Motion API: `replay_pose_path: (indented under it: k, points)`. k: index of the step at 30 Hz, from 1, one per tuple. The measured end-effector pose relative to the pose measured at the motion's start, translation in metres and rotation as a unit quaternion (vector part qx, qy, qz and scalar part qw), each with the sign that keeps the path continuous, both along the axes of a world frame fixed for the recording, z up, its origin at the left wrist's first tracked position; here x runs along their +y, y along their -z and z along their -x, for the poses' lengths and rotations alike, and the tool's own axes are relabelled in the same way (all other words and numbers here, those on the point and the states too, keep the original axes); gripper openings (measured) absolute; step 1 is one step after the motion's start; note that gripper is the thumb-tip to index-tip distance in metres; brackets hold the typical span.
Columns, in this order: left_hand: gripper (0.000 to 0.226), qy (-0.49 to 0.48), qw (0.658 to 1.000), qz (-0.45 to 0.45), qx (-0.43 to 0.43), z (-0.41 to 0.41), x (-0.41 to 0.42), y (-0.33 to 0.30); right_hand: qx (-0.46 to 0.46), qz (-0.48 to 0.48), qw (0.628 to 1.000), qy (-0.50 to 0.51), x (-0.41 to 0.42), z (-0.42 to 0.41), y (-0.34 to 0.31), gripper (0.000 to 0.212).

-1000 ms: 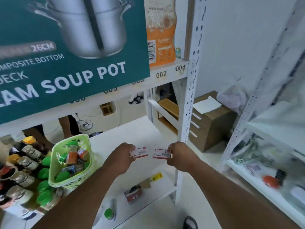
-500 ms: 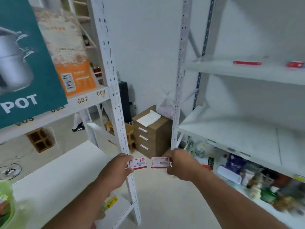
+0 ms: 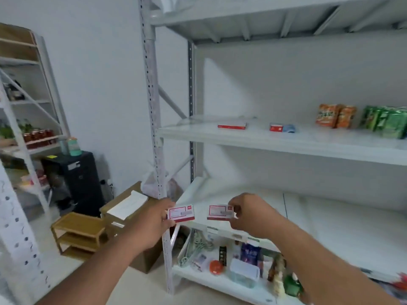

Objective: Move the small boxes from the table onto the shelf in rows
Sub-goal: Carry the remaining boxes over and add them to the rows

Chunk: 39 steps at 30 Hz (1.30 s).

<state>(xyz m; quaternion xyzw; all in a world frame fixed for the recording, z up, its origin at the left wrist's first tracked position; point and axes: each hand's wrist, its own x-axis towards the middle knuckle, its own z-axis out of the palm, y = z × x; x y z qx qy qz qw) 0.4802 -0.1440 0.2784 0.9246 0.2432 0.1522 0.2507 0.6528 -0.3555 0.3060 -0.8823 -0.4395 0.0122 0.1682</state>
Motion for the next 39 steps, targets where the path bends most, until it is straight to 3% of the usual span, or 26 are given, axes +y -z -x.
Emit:
replay_pose_path:
  k: [4, 17, 28, 31, 39]
  points:
    - [0.024, 0.045, 0.999, -0.024, -0.019, -0.052, 0.005, -0.037, 0.011, -0.021, 0.999, 0.037, -0.006, -0.044, -0.033, 0.007]
    - [0.022, 0.15, 0.984, -0.055, -0.072, -0.203, 0.114, -0.107, -0.019, -0.065, 0.989, 0.132, 0.073, -0.135, -0.107, 0.026]
    - [0.028, 0.198, 0.975, -0.052, -0.082, -0.301, 0.177, -0.129, -0.019, -0.032, 0.981, 0.191, 0.122, -0.209, -0.132, 0.029]
    - [0.026, 0.205, 0.975, -0.047, -0.074, -0.328, 0.183, -0.133, -0.023, -0.035, 0.981, 0.19, 0.127, -0.238, -0.135, 0.019]
    - [0.023, 0.196, 0.977, -0.07, -0.05, -0.402, 0.176, -0.146, -0.015, -0.02, 0.985, 0.169, 0.136, -0.324, -0.138, 0.025]
